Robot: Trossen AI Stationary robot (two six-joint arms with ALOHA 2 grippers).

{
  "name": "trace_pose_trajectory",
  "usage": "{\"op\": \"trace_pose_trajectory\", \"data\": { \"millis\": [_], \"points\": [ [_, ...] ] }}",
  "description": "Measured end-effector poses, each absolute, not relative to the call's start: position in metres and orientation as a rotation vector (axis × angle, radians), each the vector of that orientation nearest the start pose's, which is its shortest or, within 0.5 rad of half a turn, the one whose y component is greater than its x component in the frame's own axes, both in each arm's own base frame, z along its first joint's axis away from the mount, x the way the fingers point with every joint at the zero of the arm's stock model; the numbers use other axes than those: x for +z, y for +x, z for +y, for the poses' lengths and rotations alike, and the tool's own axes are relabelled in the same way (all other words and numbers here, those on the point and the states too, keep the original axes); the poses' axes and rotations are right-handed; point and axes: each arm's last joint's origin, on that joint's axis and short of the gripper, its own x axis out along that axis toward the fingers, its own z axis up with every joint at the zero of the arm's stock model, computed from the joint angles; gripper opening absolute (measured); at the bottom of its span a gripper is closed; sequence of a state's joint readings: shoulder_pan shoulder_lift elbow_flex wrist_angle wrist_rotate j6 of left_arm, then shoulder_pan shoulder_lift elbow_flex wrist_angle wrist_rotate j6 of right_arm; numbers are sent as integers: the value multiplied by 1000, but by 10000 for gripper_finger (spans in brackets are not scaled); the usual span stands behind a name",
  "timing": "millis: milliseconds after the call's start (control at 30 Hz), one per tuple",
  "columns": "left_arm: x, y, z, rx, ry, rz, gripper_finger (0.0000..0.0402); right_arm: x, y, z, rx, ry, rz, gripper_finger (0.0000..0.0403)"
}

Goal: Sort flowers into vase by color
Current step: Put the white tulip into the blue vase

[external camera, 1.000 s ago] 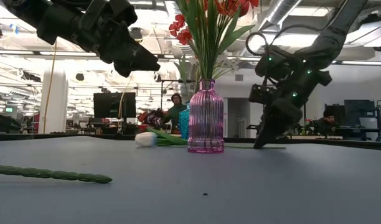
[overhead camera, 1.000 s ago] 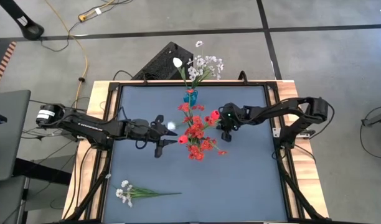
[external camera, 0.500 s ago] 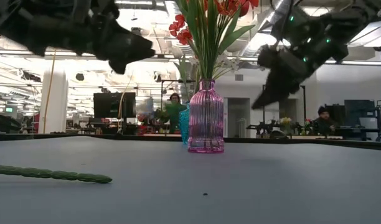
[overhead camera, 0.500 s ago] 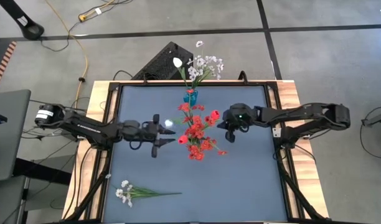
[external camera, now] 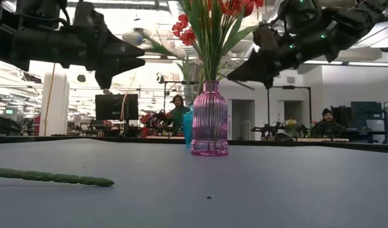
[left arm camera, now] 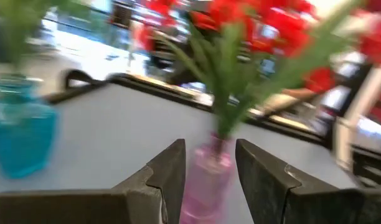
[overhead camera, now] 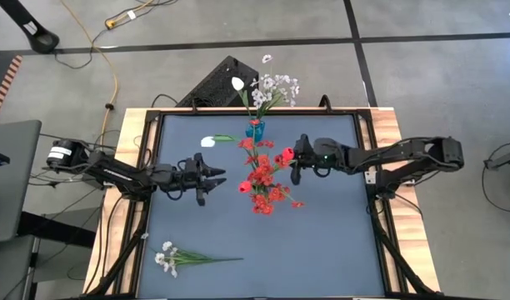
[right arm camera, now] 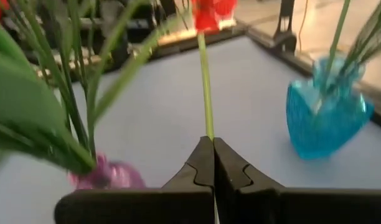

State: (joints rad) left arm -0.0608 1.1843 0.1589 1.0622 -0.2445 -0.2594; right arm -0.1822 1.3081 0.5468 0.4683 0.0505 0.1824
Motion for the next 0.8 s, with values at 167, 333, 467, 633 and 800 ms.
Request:
{"op": "trace_pose_trajectory", "data": {
  "millis": [167, 333, 467, 633, 800],
  "points": [
    [180, 196, 4, 443, -274, -126, 129, 208, 263, -51, -253, 170, 192, 17],
    [199, 207, 12, 377, -193, -170, 129, 207, 265, -59, -277, 161, 172, 17],
    [206, 217, 29, 396, -178, -141, 129, 208, 264, -66, -284, 142, 162, 17],
    [212, 224, 46, 378, -178, -156, 129, 212, 262, -73, -282, 142, 131, 17],
    [221, 234, 58, 350, -132, -189, 129, 220, 262, -77, -241, 133, 44, 17]
  ]
}}
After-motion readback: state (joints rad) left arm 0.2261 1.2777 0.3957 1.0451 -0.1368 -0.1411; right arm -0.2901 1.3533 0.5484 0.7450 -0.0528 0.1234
